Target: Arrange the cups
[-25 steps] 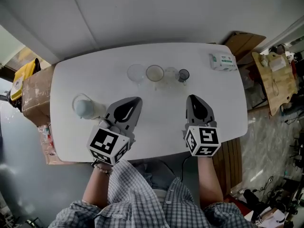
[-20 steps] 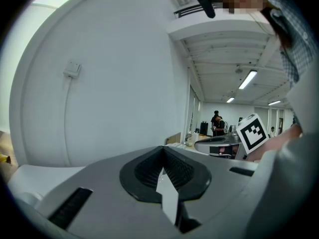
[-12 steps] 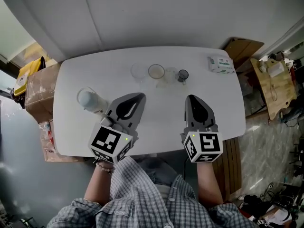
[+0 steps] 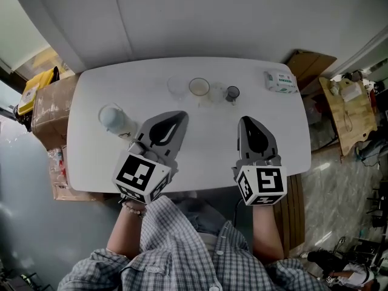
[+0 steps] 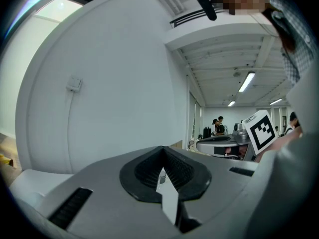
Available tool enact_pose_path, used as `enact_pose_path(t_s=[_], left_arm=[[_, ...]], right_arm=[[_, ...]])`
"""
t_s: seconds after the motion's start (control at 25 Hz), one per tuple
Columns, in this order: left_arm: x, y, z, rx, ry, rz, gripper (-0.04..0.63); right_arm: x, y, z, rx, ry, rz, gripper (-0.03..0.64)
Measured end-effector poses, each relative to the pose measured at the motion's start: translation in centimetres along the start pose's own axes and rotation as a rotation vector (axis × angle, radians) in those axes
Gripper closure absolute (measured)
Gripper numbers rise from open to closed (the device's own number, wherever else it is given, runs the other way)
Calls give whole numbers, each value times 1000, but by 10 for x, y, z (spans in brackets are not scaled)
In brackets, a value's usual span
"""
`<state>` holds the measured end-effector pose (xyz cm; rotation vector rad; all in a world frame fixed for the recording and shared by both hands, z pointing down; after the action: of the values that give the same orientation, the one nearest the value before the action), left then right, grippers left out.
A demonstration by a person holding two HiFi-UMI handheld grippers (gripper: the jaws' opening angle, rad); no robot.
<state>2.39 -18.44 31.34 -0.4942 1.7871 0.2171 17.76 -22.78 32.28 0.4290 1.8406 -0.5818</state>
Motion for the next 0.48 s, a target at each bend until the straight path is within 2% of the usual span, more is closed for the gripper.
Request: enact_pose_path(t_s=[0.48], left_arm=[[-5,1,14,-19,-7,-15,584]], right_arm=[[-1,8,-5,9,7,2,588]])
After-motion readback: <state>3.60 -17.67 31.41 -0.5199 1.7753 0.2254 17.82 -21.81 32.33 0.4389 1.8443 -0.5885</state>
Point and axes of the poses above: the fingertips, and each gripper's own axes: y backward along the fingers, z to its right, x out of its top, the point moved 2 cm from there along y, backward along the fingers, and after that the axes turned 10 degrees about y, right-handed, at the moved point
